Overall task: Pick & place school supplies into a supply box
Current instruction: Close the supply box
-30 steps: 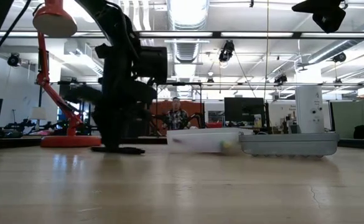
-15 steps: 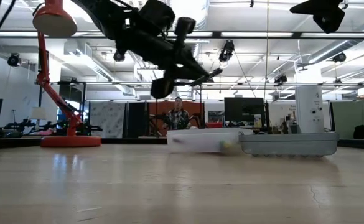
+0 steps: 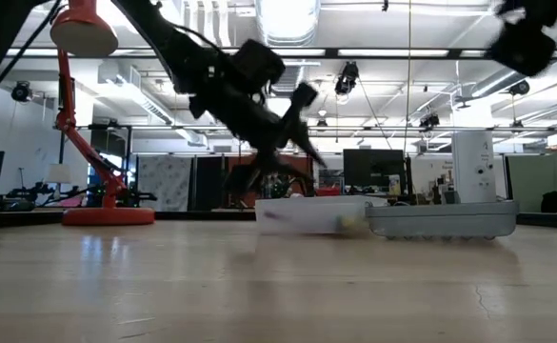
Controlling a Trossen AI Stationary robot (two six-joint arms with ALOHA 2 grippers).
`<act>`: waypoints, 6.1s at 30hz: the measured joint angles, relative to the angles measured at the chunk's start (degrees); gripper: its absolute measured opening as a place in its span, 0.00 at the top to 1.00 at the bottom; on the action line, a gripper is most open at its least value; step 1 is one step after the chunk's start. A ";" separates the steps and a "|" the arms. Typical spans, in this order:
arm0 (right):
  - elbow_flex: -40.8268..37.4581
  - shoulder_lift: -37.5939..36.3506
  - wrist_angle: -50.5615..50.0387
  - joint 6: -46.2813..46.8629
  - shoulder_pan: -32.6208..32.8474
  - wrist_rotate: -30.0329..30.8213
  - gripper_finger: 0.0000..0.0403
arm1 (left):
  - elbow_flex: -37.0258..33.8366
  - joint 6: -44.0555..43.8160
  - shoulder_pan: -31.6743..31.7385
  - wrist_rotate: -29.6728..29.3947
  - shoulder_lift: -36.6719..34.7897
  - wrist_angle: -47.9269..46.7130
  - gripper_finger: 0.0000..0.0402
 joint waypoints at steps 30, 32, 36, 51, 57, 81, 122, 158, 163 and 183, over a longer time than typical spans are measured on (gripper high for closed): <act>-2.95 28.70 -6.90 49.26 8.89 -9.66 0.45 | -8.23 21.62 5.62 -12.78 -9.48 -25.08 0.95; -2.95 31.04 -9.42 52.51 8.90 -11.12 0.46 | -9.14 21.62 6.19 -12.77 -9.48 -24.39 0.99; -3.27 36.04 -12.56 54.58 8.90 -11.44 0.46 | -9.50 21.74 6.62 -10.77 -8.98 -21.79 0.99; -5.49 42.36 -9.01 76.32 9.64 2.00 0.80 | -8.40 21.78 6.88 -9.61 -6.62 -16.52 1.00; -8.84 40.15 -5.15 77.62 6.54 7.83 0.96 | -8.44 21.78 7.14 -9.61 -6.62 -15.60 1.00; -1.93 34.61 6.40 57.40 3.04 29.82 0.98 | -9.22 25.24 6.99 -9.60 -6.53 -14.03 1.00; -13.19 24.63 -4.94 77.72 5.88 7.63 0.98 | -10.41 24.22 -1.82 -11.95 -6.53 -12.75 1.00; -6.83 31.79 21.44 47.88 -6.03 27.71 0.98 | -11.53 23.00 -1.98 -11.60 -6.53 -11.57 1.00; -4.04 31.92 22.01 41.51 -9.28 26.08 0.98 | -11.48 22.59 -2.39 -11.57 -6.53 -10.60 1.00; 1.53 53.31 41.11 33.57 -13.65 14.19 0.98 | -11.57 20.11 -3.38 -11.89 -6.53 -8.43 1.00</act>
